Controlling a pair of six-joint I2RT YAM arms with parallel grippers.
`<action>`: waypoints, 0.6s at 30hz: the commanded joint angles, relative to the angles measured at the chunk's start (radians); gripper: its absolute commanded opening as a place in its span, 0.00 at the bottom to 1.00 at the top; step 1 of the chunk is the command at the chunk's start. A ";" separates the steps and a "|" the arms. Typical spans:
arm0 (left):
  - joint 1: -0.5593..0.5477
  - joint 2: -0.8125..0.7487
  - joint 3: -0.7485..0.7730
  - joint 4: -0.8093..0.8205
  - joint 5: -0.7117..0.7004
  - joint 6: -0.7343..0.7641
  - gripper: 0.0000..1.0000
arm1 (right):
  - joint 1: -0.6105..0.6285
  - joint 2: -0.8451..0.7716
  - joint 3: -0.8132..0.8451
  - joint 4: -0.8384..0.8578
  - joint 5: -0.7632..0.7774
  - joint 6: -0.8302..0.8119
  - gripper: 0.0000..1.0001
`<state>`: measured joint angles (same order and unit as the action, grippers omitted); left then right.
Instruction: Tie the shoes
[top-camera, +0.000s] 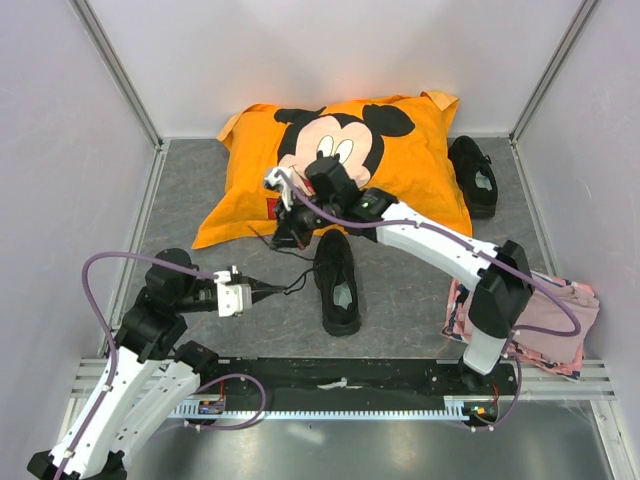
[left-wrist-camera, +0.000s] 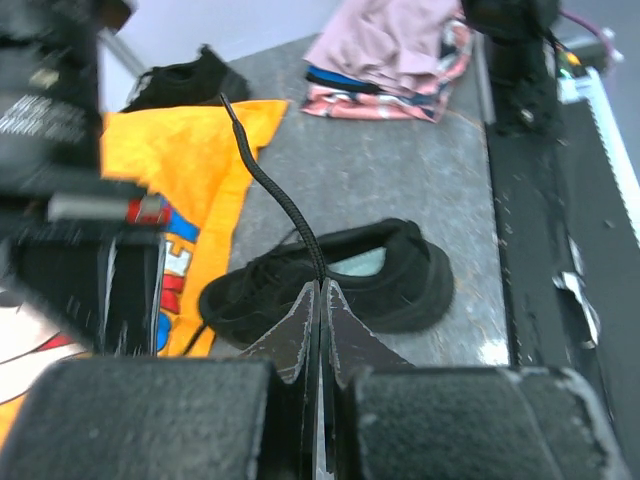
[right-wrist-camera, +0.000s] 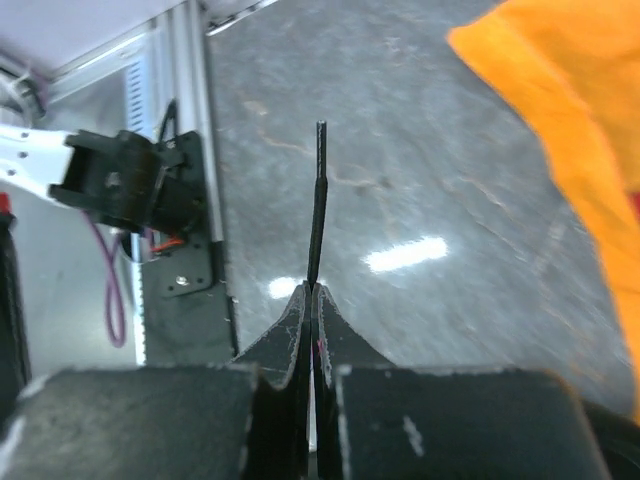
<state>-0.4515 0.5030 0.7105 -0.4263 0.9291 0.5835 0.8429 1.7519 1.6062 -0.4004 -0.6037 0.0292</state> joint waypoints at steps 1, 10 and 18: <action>-0.004 -0.007 0.033 -0.130 0.096 0.182 0.02 | 0.064 0.061 0.032 0.098 -0.048 0.064 0.00; -0.006 -0.012 0.021 -0.192 0.131 0.283 0.02 | 0.078 0.132 -0.069 0.222 -0.110 0.178 0.09; -0.006 0.032 0.017 -0.132 0.125 0.222 0.02 | -0.033 0.029 -0.038 0.187 -0.122 0.176 0.64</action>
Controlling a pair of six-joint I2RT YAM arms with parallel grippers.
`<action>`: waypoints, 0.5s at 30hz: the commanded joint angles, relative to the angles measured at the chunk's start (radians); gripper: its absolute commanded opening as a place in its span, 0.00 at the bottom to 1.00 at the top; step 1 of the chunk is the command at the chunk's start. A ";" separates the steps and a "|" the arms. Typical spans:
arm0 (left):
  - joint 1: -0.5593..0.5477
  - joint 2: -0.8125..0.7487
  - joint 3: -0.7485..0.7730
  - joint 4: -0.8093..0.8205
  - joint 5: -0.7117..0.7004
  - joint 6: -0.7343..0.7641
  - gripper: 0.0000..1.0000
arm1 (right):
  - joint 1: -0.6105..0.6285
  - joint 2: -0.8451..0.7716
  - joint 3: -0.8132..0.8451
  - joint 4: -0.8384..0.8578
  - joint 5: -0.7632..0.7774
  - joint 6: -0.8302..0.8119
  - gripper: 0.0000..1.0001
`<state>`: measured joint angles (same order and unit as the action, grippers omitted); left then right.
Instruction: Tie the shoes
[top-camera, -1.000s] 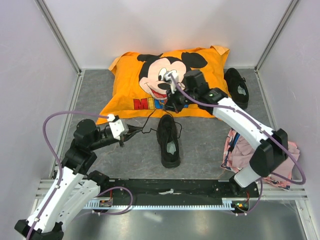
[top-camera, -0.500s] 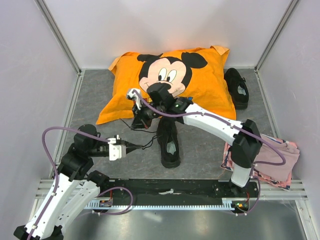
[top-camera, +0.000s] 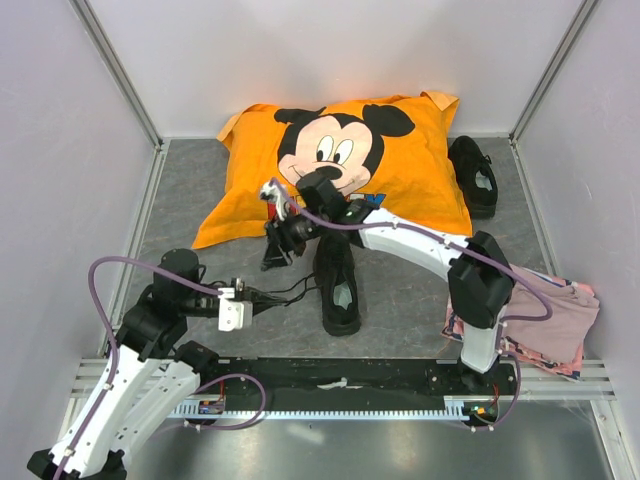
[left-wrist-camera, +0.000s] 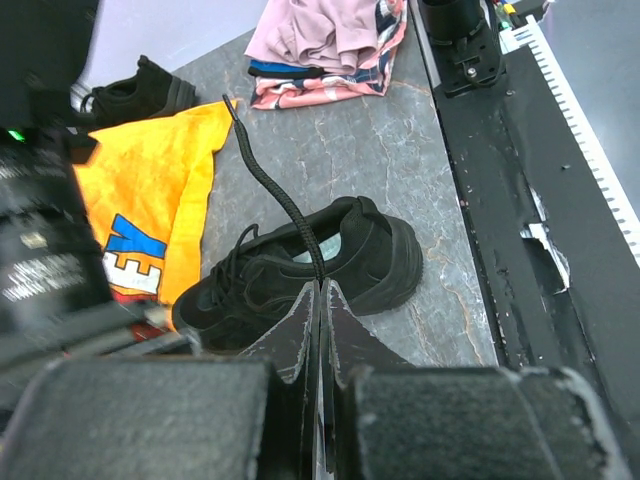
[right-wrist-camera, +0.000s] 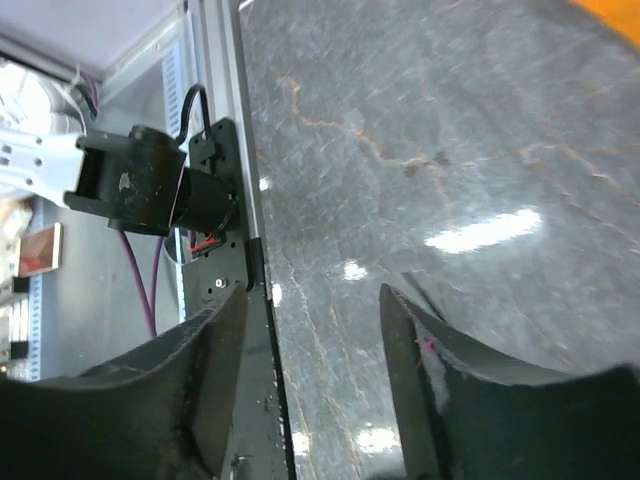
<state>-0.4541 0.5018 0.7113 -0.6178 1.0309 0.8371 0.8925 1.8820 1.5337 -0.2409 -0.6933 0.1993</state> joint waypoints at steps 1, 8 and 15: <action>-0.003 0.041 0.014 0.099 0.017 -0.065 0.02 | -0.127 -0.118 0.031 0.009 -0.034 0.000 0.67; -0.003 0.279 0.049 0.424 -0.257 -0.543 0.02 | -0.322 -0.325 -0.090 -0.075 -0.022 -0.113 0.68; -0.003 0.654 0.186 0.547 -0.382 -0.783 0.02 | -0.343 -0.506 -0.245 -0.255 0.110 -0.356 0.64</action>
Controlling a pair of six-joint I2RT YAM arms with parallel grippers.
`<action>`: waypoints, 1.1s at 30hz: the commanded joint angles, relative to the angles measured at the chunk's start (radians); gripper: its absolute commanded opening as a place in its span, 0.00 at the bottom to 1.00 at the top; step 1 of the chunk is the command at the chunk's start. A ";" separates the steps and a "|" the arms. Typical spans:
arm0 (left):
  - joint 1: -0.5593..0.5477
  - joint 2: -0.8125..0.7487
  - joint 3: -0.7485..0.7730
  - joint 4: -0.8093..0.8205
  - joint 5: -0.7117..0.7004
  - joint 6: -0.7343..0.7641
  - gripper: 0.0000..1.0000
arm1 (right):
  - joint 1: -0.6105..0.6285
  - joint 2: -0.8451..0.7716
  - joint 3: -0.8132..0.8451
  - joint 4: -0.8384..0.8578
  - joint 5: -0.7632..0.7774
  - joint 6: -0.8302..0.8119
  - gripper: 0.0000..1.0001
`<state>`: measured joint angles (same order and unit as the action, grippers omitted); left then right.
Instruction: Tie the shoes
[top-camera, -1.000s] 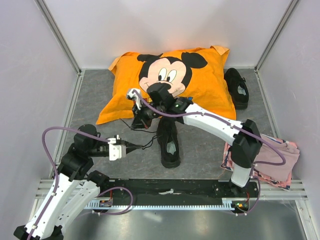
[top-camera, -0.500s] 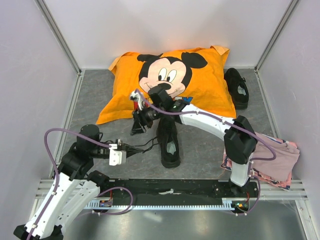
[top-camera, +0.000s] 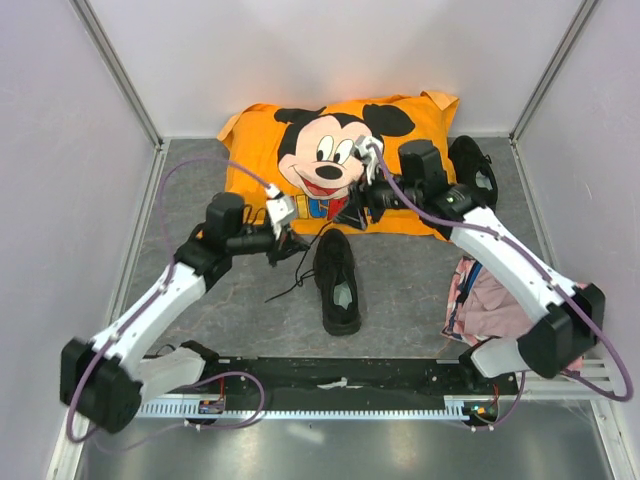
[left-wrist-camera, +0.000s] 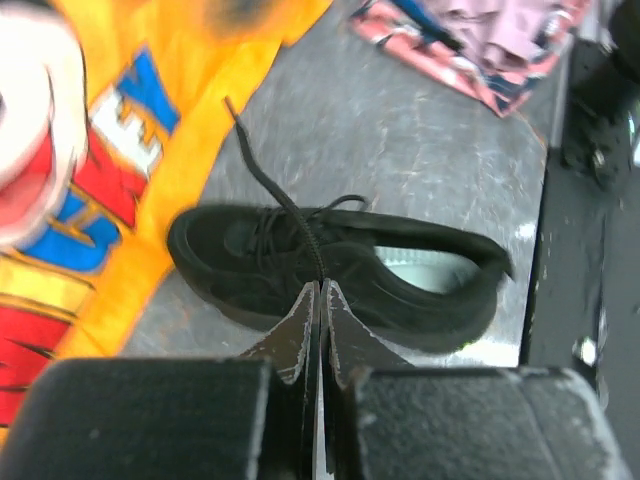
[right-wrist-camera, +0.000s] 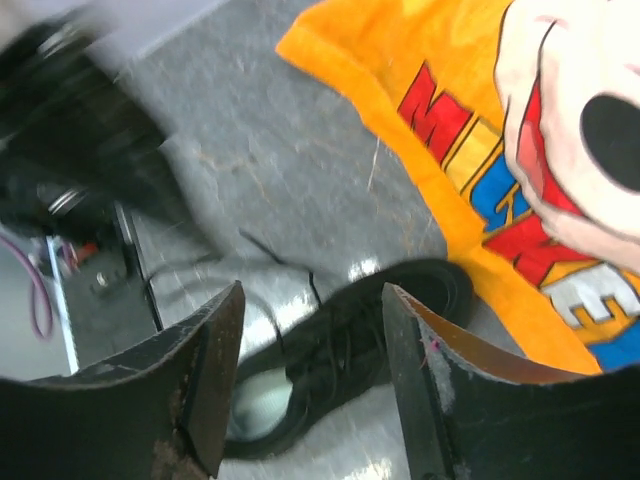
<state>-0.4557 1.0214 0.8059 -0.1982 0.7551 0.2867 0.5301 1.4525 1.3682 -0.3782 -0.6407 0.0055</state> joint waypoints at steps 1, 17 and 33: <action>-0.001 0.181 0.128 0.131 -0.140 -0.251 0.02 | 0.019 -0.093 -0.119 -0.131 0.065 -0.176 0.63; 0.055 0.536 0.228 0.049 -0.278 -0.414 0.02 | 0.355 0.077 -0.104 -0.180 0.273 -0.578 0.56; 0.307 0.340 0.069 -0.081 -0.014 -0.186 0.59 | 0.371 0.103 -0.047 -0.120 0.265 -0.446 0.54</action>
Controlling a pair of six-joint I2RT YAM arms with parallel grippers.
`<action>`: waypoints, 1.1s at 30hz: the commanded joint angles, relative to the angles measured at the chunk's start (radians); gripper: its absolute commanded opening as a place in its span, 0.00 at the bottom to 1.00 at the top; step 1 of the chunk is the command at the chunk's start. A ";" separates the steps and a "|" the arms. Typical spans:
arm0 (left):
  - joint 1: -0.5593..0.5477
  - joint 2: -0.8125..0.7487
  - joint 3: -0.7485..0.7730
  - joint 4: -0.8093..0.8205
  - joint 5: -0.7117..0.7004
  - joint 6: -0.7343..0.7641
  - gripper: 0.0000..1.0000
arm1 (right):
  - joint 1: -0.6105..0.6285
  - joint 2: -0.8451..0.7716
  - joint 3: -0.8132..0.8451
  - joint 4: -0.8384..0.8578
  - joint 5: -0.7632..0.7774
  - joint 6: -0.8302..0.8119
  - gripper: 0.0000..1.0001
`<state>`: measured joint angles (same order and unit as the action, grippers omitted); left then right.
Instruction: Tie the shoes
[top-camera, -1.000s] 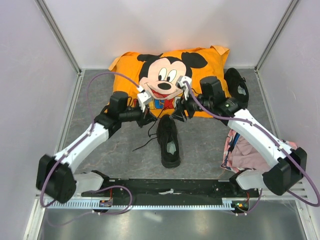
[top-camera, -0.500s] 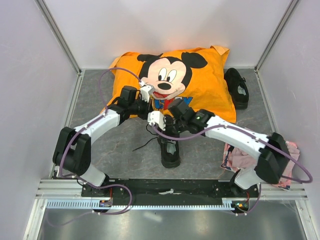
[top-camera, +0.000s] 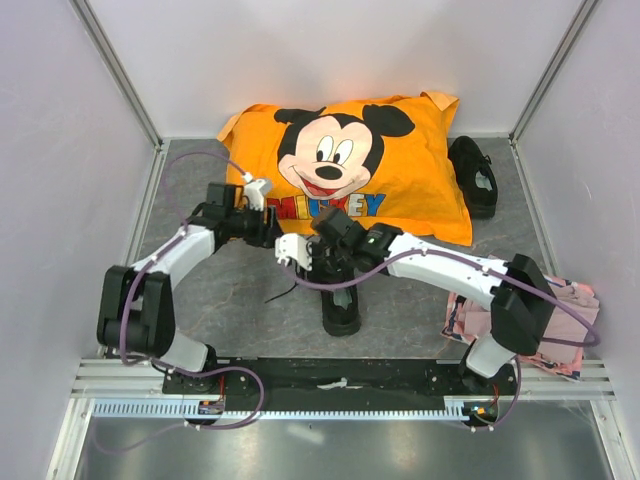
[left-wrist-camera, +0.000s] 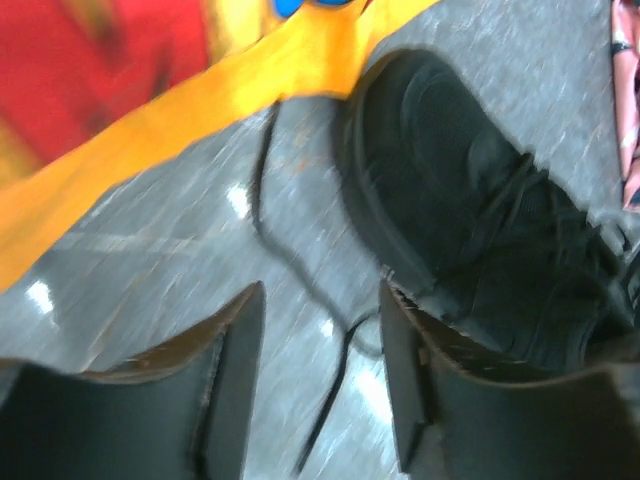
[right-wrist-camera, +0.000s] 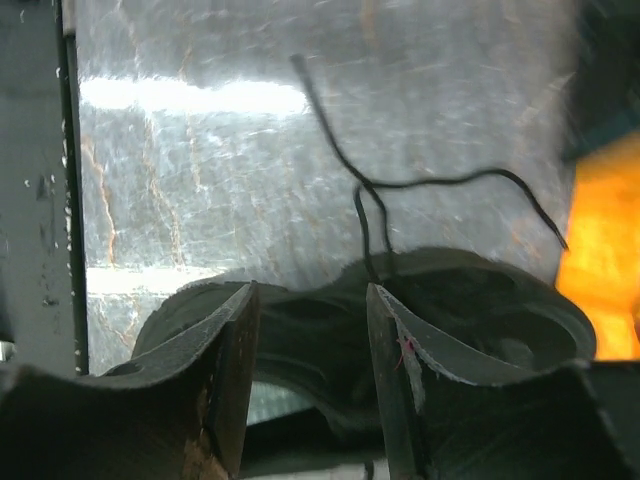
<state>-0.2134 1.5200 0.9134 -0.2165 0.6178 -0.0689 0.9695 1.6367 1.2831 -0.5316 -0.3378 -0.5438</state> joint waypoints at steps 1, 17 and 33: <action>0.072 -0.190 -0.050 -0.084 0.129 0.264 0.59 | -0.092 -0.101 0.035 0.033 -0.061 0.126 0.54; -0.193 -0.434 -0.278 -0.319 -0.078 0.896 0.62 | -0.501 -0.202 -0.080 -0.002 -0.225 0.401 0.52; -0.385 -0.140 -0.269 -0.075 -0.343 0.863 0.63 | -0.617 -0.210 -0.110 -0.039 -0.262 0.424 0.52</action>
<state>-0.5648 1.3331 0.6155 -0.3958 0.3504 0.7727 0.3630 1.4570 1.1831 -0.5610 -0.5724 -0.1268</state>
